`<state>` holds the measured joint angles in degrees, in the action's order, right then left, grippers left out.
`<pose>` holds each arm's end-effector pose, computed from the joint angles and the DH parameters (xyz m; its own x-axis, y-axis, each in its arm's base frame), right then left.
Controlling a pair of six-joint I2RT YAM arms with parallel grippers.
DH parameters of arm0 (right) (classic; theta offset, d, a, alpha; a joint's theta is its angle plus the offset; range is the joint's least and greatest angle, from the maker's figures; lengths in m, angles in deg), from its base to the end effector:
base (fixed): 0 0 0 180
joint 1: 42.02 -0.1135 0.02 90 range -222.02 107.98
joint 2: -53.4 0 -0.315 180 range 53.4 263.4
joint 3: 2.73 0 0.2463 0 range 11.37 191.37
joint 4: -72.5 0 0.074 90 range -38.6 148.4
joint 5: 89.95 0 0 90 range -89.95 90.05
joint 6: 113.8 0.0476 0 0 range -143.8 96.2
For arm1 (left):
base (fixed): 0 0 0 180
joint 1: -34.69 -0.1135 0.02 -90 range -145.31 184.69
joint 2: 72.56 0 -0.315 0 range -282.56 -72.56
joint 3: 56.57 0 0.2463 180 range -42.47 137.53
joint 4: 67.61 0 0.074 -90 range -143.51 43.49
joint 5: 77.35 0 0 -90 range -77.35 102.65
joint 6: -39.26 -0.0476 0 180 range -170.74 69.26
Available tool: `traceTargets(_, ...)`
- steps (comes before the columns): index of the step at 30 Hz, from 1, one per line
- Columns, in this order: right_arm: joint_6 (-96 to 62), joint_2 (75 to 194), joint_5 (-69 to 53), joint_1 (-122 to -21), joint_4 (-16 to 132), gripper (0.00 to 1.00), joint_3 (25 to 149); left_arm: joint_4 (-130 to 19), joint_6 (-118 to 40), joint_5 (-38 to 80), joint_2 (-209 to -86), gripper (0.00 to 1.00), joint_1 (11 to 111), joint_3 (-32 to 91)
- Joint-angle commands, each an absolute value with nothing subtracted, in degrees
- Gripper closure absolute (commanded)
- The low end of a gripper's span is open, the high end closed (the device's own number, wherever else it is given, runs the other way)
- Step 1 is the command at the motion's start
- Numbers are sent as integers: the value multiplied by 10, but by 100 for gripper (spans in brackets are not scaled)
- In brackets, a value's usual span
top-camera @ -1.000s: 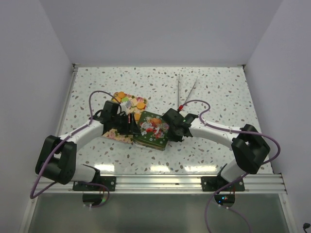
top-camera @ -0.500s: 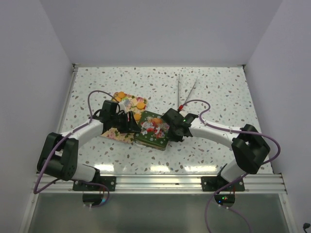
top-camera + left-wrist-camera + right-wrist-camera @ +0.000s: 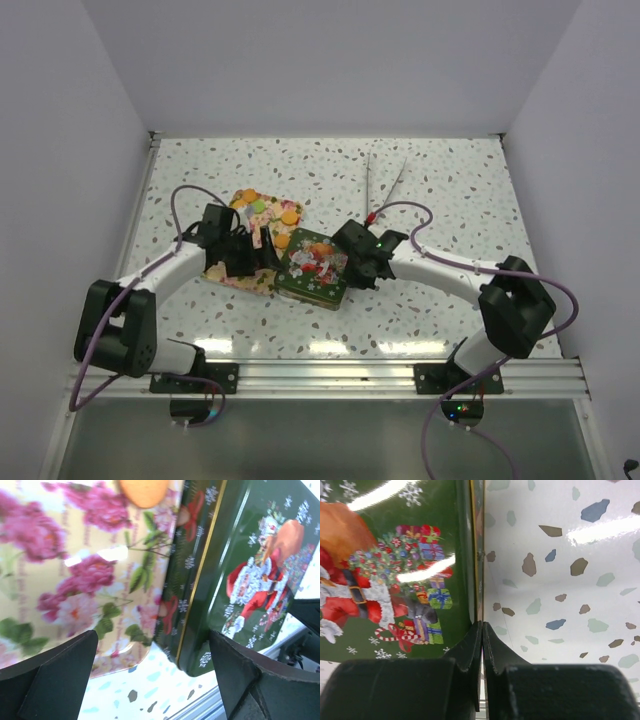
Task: Pack the cookies
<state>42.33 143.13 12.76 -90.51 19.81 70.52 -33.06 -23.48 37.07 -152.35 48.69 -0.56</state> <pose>0.2050 0.2159 0.2461 -0.8713 0.3616 -0.3319 0.2918 0.9254 0.2420 0.2389 -0.0799 0.2243 -0.9314 -0.1976 -0.3056 0.0048 0.8330 -0.5533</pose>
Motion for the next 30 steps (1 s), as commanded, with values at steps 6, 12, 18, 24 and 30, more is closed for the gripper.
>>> traceTargets(6, 392, 1402, 191, -904, 134, 77, 773, -248, -262, 301, -1474, 0, 468, 67)
traceTargets(12, 333, 1365, 223, -902, 80, 64, 830, -222, -257, 290, -1441, 0, 465, 85)
traceTargets(18, 262, 1296, 225, -902, 86, 33, 865, -198, -247, 263, -1411, 0, 463, 120)
traceTargets(24, 162, 1184, 159, -901, 153, 12, 848, -212, -225, 224, -1365, 0, 462, 126)
traceTargets(30, 84, 1092, 68, -902, 179, 1, 844, -247, -191, 139, -1285, 0, 462, 94)
